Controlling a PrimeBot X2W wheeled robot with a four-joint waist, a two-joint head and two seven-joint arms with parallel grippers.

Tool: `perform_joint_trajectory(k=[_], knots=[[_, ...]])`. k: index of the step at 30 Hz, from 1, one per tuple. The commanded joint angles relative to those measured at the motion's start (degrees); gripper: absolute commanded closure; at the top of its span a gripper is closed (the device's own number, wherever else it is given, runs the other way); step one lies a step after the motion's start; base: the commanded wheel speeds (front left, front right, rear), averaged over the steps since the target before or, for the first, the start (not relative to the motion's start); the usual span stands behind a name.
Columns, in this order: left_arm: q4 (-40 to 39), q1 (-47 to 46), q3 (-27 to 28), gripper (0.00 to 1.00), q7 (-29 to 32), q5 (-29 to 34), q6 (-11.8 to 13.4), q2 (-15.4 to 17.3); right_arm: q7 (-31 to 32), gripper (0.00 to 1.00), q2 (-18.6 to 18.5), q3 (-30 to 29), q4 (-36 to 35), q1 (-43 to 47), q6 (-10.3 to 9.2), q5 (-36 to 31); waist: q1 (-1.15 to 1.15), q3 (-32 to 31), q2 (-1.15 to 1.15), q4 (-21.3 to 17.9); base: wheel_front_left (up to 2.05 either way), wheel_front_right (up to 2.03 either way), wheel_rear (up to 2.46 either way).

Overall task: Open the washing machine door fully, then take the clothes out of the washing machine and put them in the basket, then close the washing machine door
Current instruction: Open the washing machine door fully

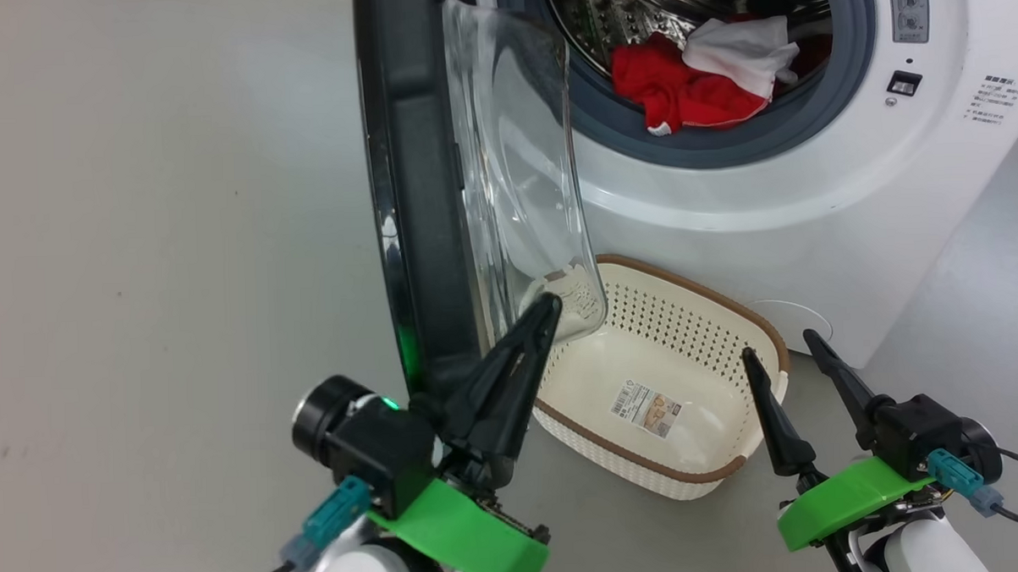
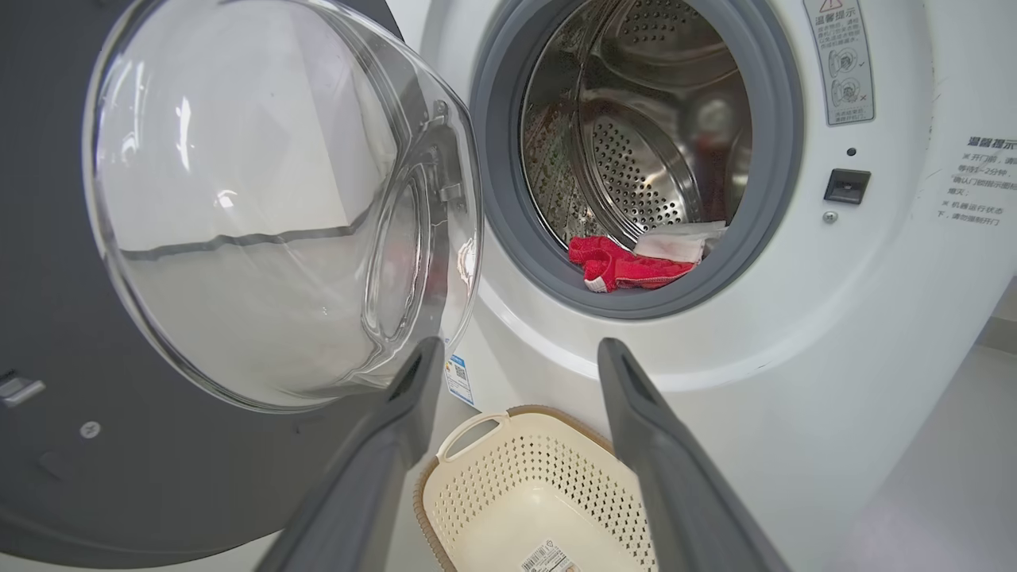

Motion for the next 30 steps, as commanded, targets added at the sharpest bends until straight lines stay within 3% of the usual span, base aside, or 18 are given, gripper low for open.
perform_joint_trajectory(k=[1,15,30], knots=[[0.08,-0.16,1.26,1.00,0.98,-0.69,0.48,0.41,-0.37,0.00,0.17,1.23,-1.62,-2.22,0.35,0.24,0.00,0.28,0.00,-0.12,0.00,0.00,0.00],[5.95,2.29,2.66,1.00,1.86,-1.97,3.15,1.56,-0.37,0.00,0.17,0.82,-1.69,-2.33,0.35,0.23,0.00,0.95,0.00,0.73,0.00,0.00,0.00],[10.36,2.81,6.32,1.00,-0.86,-3.80,5.37,2.63,-0.37,0.00,0.17,0.77,-0.96,-2.92,0.35,-0.48,0.00,1.49,0.00,4.09,0.00,0.00,0.00]])
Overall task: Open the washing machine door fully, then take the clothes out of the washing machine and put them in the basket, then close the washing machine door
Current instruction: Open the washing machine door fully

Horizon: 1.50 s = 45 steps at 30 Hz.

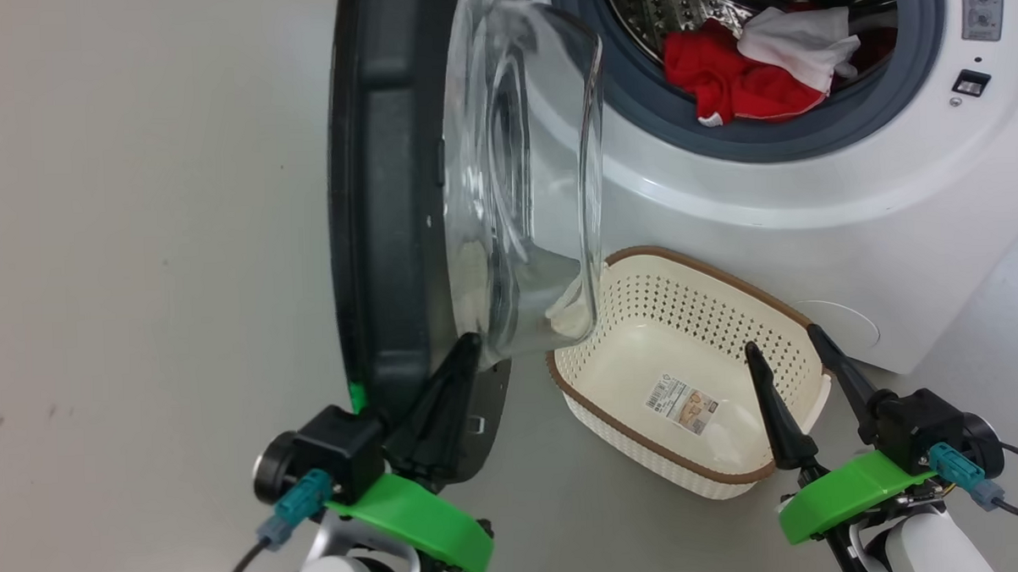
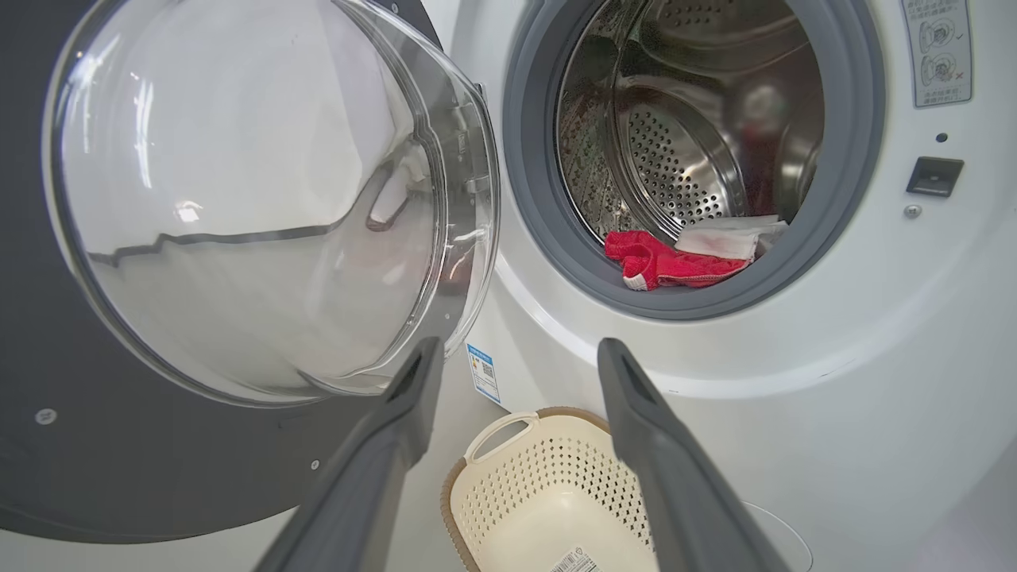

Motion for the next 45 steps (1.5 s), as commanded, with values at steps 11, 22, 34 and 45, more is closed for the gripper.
perform_joint_trajectory(k=[11,22,34,45], knots=[[0.15,0.36,9.98,1.00,-0.45,-2.51,4.15,6.17,-0.37,0.00,0.18,2.38,-0.09,-2.93,0.35,-1.12,0.00,0.47,0.00,0.62,0.00,0.00,0.00],[3.60,0.42,14.58,1.00,-1.43,-4.46,6.68,7.94,-0.37,0.00,0.18,3.66,1.61,-3.82,0.35,-2.59,0.00,0.12,0.00,0.18,0.00,0.00,0.00],[9.69,-2.96,17.73,1.00,-3.42,-5.60,7.53,9.78,-0.37,0.00,-1.17,5.64,3.36,-4.93,0.35,-2.71,0.00,1.69,0.00,0.03,0.00,0.00,0.00],[20.67,-10.45,20.68,1.00,-6.58,-8.07,6.29,10.61,-0.28,0.00,-2.91,6.69,4.04,-6.27,0.35,-3.02,0.00,4.30,0.00,0.00,0.00,0.00,0.00]])
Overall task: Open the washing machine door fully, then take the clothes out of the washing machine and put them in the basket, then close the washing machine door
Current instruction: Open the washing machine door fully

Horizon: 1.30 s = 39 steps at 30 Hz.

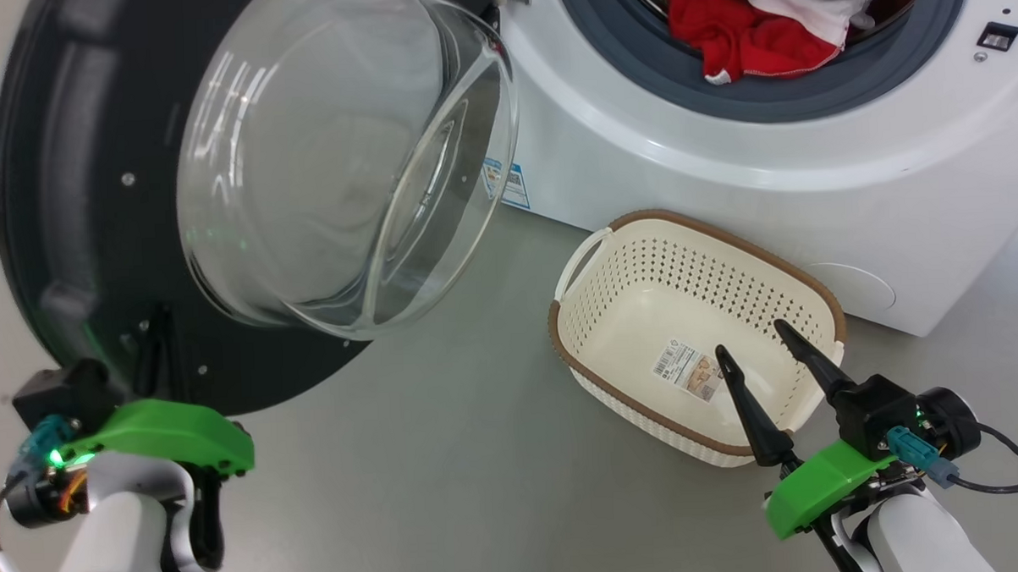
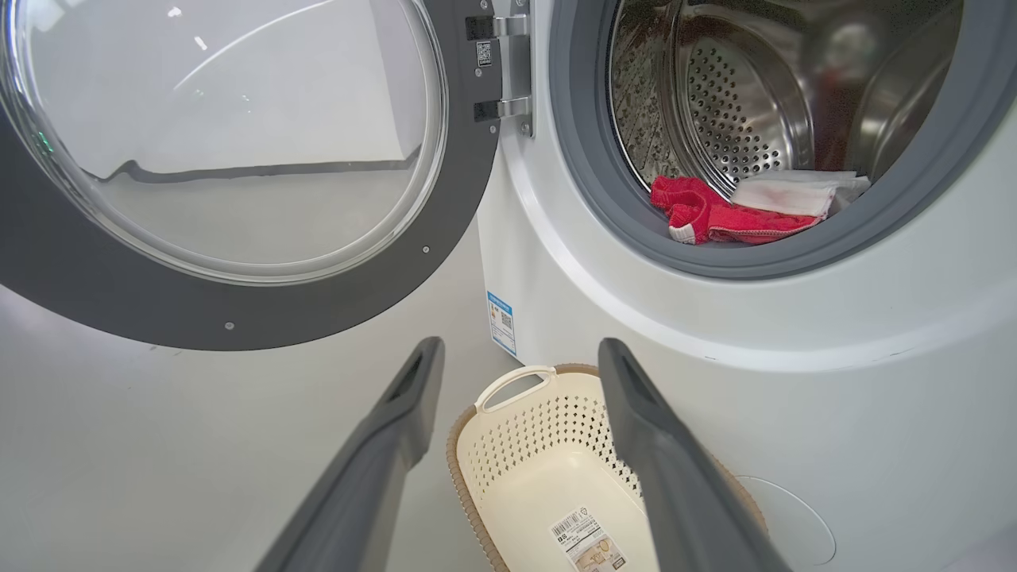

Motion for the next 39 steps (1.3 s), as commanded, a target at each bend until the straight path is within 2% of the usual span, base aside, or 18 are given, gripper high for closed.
perform_joint_trajectory(k=[1,8,17,26,31,34,35,36,39], knots=[[0.42,-3.27,3.33,1.00,-1.03,-0.39,-0.13,2.94,-0.18,0.00,-0.45,1.30,-1.13,-1.93,0.35,-0.50,0.00,0.50,0.00,-0.02,0.00,0.00,0.00],[7.30,-8.14,5.95,1.00,-2.66,-2.45,-1.84,3.37,0.54,0.00,-1.39,1.70,-1.77,-2.62,0.35,-0.30,0.00,1.90,0.00,-0.13,0.00,0.00,0.00],[16.23,-14.21,8.21,1.00,-3.57,-1.79,-3.85,4.68,1.73,0.00,-1.76,0.78,-3.15,-2.79,0.35,-0.17,0.00,3.51,0.00,-0.29,0.00,0.00,0.00],[15.81,-14.71,9.37,1.00,-3.61,2.77,-3.24,4.01,2.02,0.00,-1.67,0.55,-3.72,-2.59,0.35,-0.14,0.00,3.75,0.00,-0.29,0.00,0.00,0.00],[12.07,-13.06,10.27,1.00,-3.61,5.24,-3.45,2.81,1.84,0.00,-1.28,-0.16,-3.63,-2.12,0.35,-0.01,0.00,3.45,0.00,-0.14,0.00,0.00,0.00],[9.72,-11.41,10.12,0.49,-3.61,6.61,-3.72,1.87,1.53,0.00,-0.89,-0.56,-3.30,-1.85,0.35,0.21,0.00,2.83,0.00,-0.03,0.00,0.00,0.00],[8.78,-10.86,10.09,0.22,-3.61,6.97,-3.81,1.60,1.27,0.00,-0.68,-0.55,-3.45,-1.80,0.35,0.48,0.00,2.57,0.00,0.00,0.00,0.00,0.00],[7.95,-10.25,10.01,0.00,-3.62,7.37,-3.73,1.37,1.06,0.00,-0.48,-0.62,-3.54,-1.71,0.35,0.69,0.00,2.23,0.00,0.00,0.00,0.00,0.00],[4.85,-8.54,9.59,0.00,-3.62,8.61,-3.56,0.98,0.63,0.00,-0.04,-1.16,-3.51,-1.43,0.35,0.89,0.00,1.12,0.00,-0.12,0.00,0.00,0.00]])
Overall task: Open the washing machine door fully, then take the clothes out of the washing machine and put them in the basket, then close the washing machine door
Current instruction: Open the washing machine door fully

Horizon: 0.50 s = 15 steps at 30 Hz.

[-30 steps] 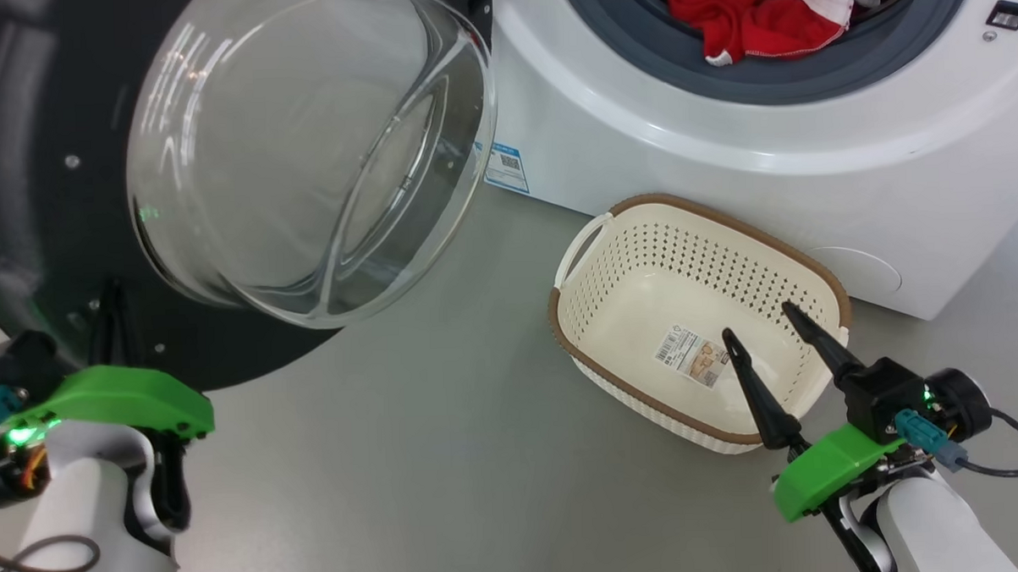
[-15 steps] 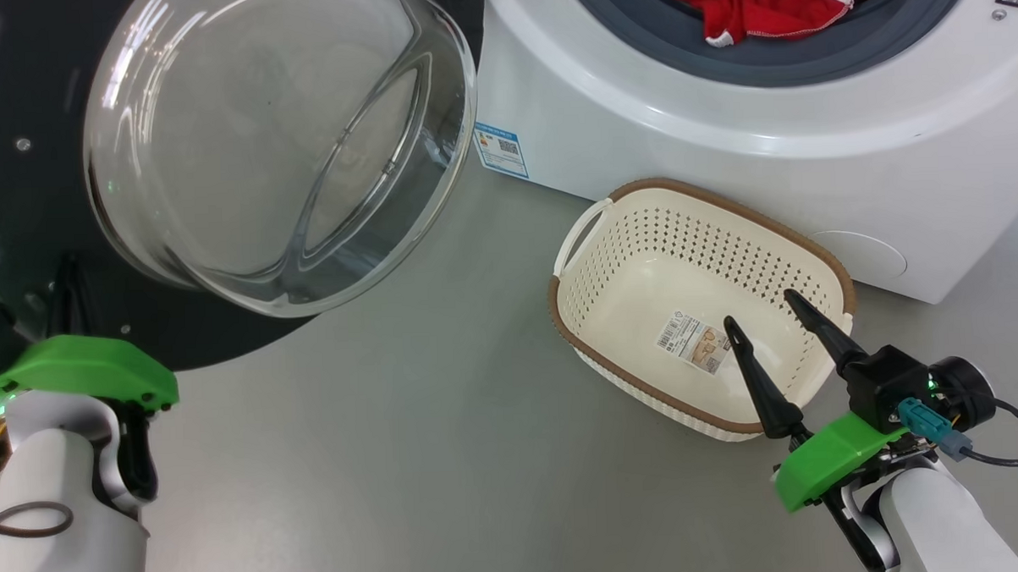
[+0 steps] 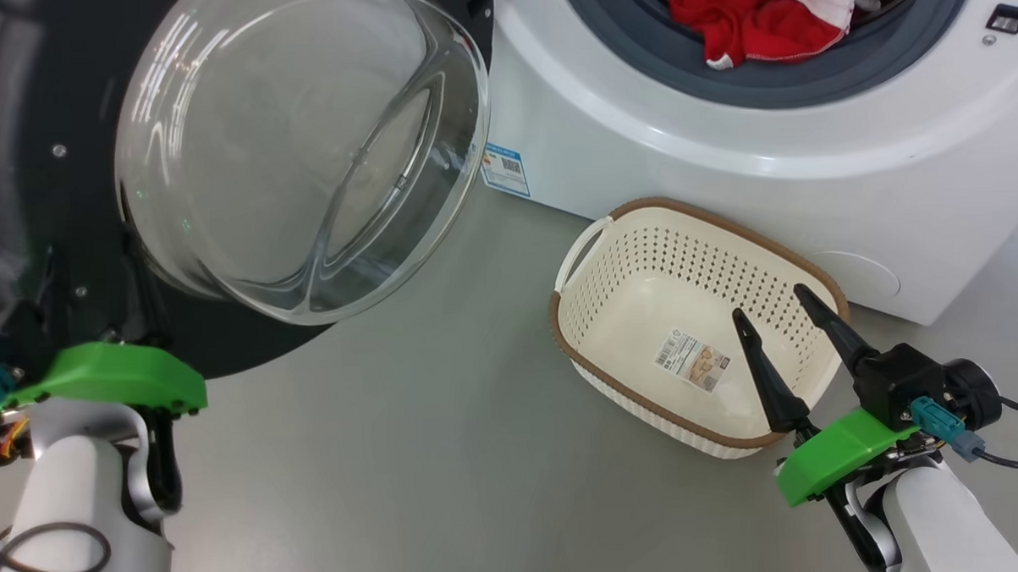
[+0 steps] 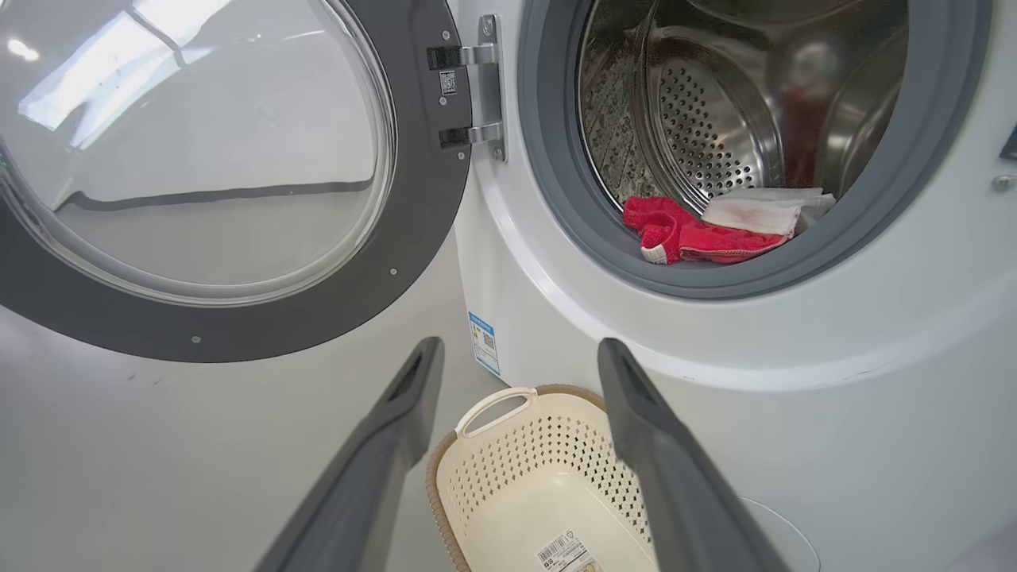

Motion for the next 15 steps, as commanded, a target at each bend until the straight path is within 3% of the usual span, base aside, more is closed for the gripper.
perform_joint_trajectory(k=[1,7,15], knots=[[-2.51,0.45,1.49,0.00,-0.44,0.79,0.10,2.47,-0.86,0.00,0.68,0.69,-1.38,0.45,0.35,0.30,0.00,-0.93,0.00,-0.21,0.00,0.00,0.00],[-15.17,5.94,0.53,0.00,-0.44,2.09,0.42,-0.61,-1.48,0.00,1.81,-1.08,-1.59,0.91,0.35,0.74,0.00,-2.77,0.00,-2.31,0.00,0.00,0.00],[-25.75,11.16,-4.20,0.00,1.60,1.50,-3.09,-2.24,-1.71,0.00,2.94,-3.62,-1.84,1.70,0.35,0.41,0.00,-4.73,0.00,-7.16,0.00,0.00,0.00]])
